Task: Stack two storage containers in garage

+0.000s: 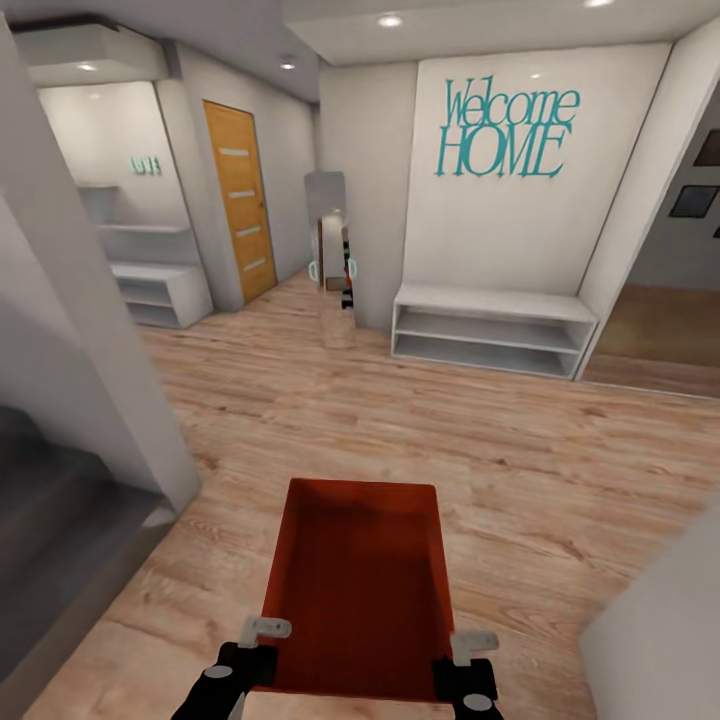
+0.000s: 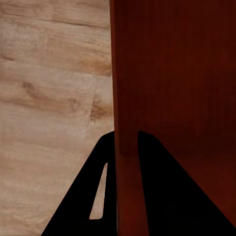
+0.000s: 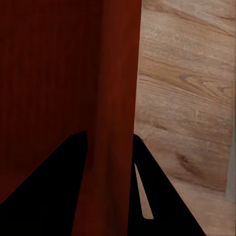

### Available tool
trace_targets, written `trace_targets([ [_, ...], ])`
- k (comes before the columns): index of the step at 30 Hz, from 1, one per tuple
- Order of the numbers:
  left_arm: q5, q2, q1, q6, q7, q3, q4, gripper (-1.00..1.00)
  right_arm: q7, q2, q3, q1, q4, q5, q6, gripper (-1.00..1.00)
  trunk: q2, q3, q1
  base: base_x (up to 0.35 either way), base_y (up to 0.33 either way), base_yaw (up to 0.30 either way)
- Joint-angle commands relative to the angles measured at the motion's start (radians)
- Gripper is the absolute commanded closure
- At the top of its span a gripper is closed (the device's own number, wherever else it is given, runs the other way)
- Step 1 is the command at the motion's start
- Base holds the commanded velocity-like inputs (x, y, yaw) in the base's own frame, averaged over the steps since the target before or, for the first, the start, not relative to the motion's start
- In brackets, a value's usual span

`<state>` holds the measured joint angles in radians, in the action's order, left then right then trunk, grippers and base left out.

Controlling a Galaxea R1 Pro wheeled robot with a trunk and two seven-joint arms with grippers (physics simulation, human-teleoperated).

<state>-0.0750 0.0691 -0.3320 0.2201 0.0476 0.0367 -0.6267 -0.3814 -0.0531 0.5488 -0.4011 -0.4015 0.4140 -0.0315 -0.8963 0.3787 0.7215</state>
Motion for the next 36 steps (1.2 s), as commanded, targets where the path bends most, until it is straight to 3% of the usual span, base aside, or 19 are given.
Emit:
trace_targets([
  [1,-0.094,0.0,0.001,0.005,0.012,0.029,0.047,1.0,-0.1,0.0,-0.006,-0.005,-0.008,0.002,-0.005,1.0,-0.001,0.001,0.001,0.322,0.0,0.0],
  [36,-0.094,0.0,0.001,0.005,0.012,0.029,0.047,1.0,-0.1,0.001,-0.007,-0.005,-0.009,0.002,-0.005,1.0,-0.001,0.001,0.001,0.322,0.0,0.0],
])
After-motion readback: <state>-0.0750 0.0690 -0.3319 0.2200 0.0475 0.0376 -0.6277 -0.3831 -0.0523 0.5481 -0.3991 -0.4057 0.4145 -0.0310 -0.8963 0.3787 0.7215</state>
